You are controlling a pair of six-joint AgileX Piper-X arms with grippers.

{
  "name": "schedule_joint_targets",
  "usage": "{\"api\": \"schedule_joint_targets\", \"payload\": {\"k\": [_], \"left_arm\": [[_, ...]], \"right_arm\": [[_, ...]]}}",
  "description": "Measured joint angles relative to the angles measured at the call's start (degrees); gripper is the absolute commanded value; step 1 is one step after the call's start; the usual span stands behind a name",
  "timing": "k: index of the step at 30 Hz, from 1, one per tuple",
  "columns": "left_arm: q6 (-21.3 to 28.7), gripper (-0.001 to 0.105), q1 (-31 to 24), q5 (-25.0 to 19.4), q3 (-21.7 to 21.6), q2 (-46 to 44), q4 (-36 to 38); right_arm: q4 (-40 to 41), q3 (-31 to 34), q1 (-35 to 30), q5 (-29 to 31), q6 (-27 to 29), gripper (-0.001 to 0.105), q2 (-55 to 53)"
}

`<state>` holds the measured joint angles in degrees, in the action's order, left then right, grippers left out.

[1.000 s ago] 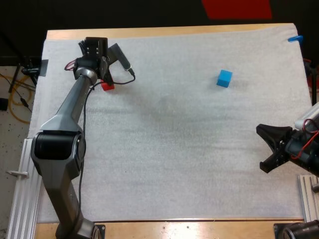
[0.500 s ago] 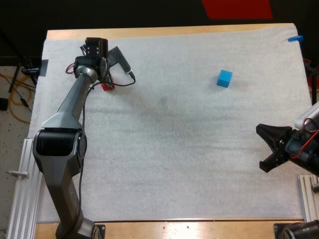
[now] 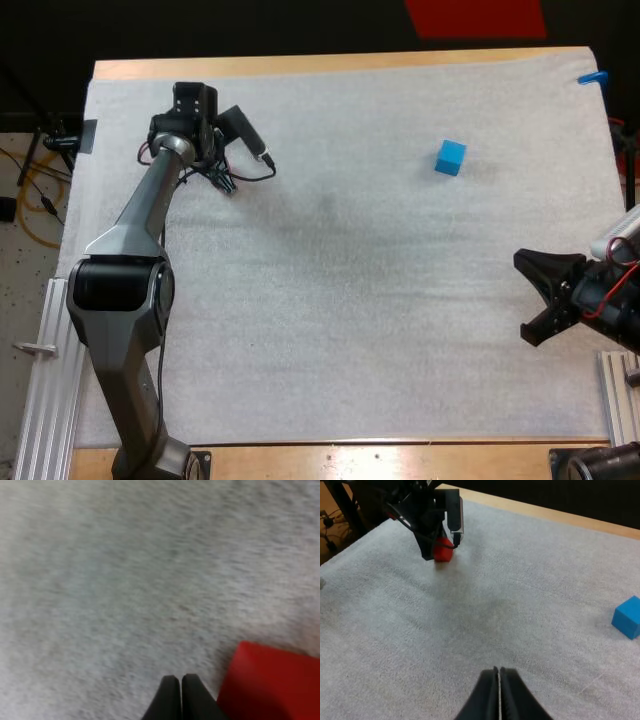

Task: Stack red cube on blue cube

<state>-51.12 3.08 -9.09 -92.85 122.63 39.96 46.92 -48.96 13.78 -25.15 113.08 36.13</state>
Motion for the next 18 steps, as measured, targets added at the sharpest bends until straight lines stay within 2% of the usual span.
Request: {"api": "schedule_joint_targets", "payload": {"k": [8,18], "left_arm": [[-3.05,0.000,1.23,2.40,-0.13,0.00,2.91],[-6.50,0.000,4.79,2.92,-0.45,-0.17,12.85]], "right_arm": [[0.00,0.00,0.00,0.00,0.00,0.000,0.00],[0.00,0.00,0.00,0.00,-0.56,0.000,0.00]]}}
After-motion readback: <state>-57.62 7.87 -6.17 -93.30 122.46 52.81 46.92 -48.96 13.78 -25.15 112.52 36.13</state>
